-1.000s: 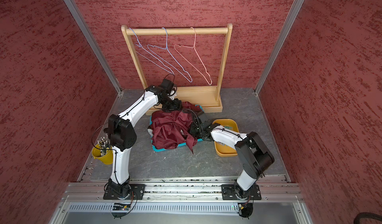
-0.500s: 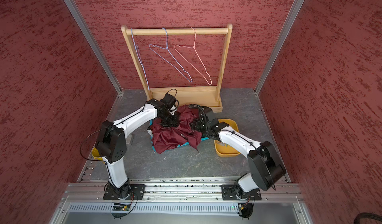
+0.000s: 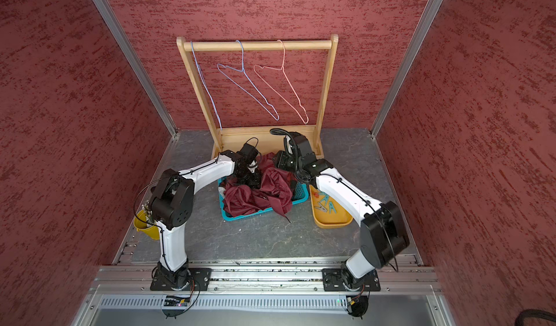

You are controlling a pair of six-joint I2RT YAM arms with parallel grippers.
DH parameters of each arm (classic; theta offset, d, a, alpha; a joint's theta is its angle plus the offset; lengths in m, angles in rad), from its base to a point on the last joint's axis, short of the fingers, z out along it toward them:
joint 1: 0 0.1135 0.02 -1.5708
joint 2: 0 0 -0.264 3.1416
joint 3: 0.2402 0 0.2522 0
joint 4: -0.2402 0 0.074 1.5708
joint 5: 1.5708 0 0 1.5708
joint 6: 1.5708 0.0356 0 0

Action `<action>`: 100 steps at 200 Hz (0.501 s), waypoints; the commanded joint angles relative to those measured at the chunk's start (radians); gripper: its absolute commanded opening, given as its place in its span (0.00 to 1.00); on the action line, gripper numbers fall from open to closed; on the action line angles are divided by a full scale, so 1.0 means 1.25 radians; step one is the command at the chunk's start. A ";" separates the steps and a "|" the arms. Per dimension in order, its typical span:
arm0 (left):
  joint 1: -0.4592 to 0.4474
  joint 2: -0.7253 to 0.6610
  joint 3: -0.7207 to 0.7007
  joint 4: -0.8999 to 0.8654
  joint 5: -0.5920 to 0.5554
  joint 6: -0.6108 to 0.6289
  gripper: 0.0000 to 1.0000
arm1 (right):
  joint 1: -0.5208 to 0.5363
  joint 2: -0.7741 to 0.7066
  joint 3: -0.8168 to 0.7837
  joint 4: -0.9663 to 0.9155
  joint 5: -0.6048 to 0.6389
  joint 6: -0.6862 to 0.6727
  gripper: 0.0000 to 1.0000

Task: Remove the clothespins securing long-sleeve shirts to the hanger
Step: Adjust the long-sleeve shirt at the bin.

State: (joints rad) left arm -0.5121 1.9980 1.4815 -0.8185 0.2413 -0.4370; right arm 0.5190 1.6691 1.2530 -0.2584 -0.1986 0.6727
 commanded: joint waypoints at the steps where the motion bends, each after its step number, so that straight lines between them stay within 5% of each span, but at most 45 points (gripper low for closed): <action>1: 0.005 0.062 -0.047 0.010 -0.048 0.013 0.00 | -0.005 0.074 -0.004 0.056 -0.015 -0.002 0.45; 100: 0.058 0.124 0.011 0.022 -0.045 0.065 0.00 | 0.000 0.073 -0.285 0.224 -0.013 0.177 0.42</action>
State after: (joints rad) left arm -0.4877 2.0285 1.5143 -0.8314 0.2722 -0.3622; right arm 0.5114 1.7664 0.9924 0.0597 -0.2165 0.7864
